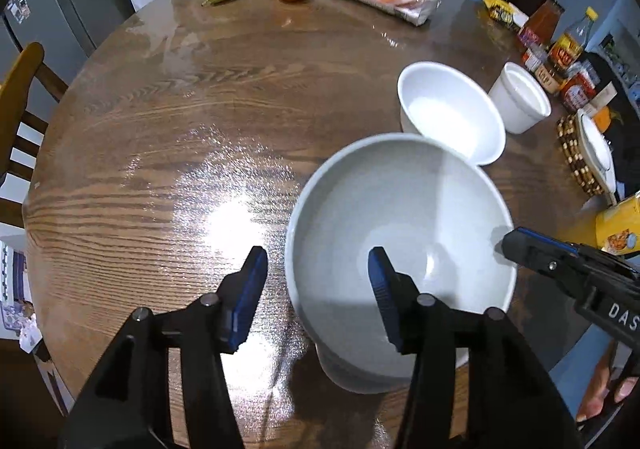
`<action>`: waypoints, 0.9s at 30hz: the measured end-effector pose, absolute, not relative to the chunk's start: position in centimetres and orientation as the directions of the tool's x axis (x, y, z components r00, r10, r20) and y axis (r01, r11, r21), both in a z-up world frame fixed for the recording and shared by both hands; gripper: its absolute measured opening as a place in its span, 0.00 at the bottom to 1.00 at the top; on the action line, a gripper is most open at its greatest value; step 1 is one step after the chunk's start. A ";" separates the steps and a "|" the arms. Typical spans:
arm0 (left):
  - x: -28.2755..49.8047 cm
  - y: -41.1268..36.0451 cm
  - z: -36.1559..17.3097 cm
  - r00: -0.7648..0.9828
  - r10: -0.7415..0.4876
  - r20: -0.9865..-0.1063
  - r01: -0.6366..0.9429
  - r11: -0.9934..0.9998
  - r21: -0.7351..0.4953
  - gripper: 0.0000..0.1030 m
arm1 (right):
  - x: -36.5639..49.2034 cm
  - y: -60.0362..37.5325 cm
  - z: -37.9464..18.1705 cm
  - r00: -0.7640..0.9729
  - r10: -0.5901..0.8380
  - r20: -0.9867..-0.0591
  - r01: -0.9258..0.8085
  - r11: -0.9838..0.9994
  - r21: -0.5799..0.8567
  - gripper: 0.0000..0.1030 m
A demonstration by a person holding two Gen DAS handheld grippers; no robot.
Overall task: Organize plates and bowls
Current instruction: 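Lower the white bowl into the teal dish and open the left tool, then move the left tool to the second white bowl's rim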
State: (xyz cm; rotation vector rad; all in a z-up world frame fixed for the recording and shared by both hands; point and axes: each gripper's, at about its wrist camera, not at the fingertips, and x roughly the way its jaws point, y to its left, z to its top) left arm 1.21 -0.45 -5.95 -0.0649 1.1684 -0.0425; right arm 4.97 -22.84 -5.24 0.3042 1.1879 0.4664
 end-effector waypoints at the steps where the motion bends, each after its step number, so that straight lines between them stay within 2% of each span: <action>1: 1.1 -0.3 -5.5 0.402 -0.068 -0.913 -0.002 0.997 -0.075 0.60 | 4.9 -23.2 -5.0 0.304 0.497 -0.812 -0.183 0.868 0.463 0.15; 2: 1.0 -0.3 -5.2 0.411 -0.065 -0.909 -0.004 0.997 -0.073 0.64 | 4.8 -23.5 -4.8 0.311 0.497 -0.810 -0.179 0.868 0.463 0.25; 3: 0.9 -0.3 -4.8 0.425 -0.054 -0.903 -0.006 0.998 -0.063 0.70 | 4.7 -23.7 -4.6 0.316 0.495 -0.809 -0.175 0.869 0.463 0.40; 5: 1.0 -0.2 -4.2 0.442 -0.038 -0.896 -0.008 0.999 -0.047 0.76 | 4.5 -24.4 -4.2 0.339 0.486 -0.805 -0.166 0.874 0.458 0.55; 8: 1.4 -0.2 -3.6 0.458 -0.025 -0.889 -0.012 0.999 -0.034 0.77 | 4.4 -25.2 -3.5 0.375 0.475 -0.796 -0.157 0.879 0.451 0.56; 15: 2.0 -0.7 -2.6 0.502 -0.010 -0.865 -0.001 1.000 -0.012 0.90 | 4.2 -27.0 -2.6 0.418 0.478 -0.772 -0.129 0.873 0.471 0.60; 20: 2.8 -1.4 -2.0 0.516 -0.025 -0.856 0.030 0.999 -0.011 0.94 | 4.2 -28.0 -2.2 0.444 0.465 -0.766 -0.101 0.876 0.472 0.62; 22: 3.2 -1.6 -1.9 0.521 -0.030 -0.853 0.039 0.999 -0.011 0.99 | 4.3 -28.4 -2.1 0.455 0.459 -0.763 -0.091 0.877 0.472 0.66; 24: 3.8 -1.8 -1.7 0.528 -0.032 -0.849 0.047 0.999 -0.009 0.99 | 4.4 -28.7 -1.9 0.467 0.449 -0.762 -0.079 0.879 0.470 0.79; 27: 4.6 -2.1 -1.5 0.527 -0.042 -0.849 0.062 0.998 -0.011 0.99 | 4.6 -29.4 -1.7 0.483 0.441 -0.757 -0.056 0.878 0.476 0.83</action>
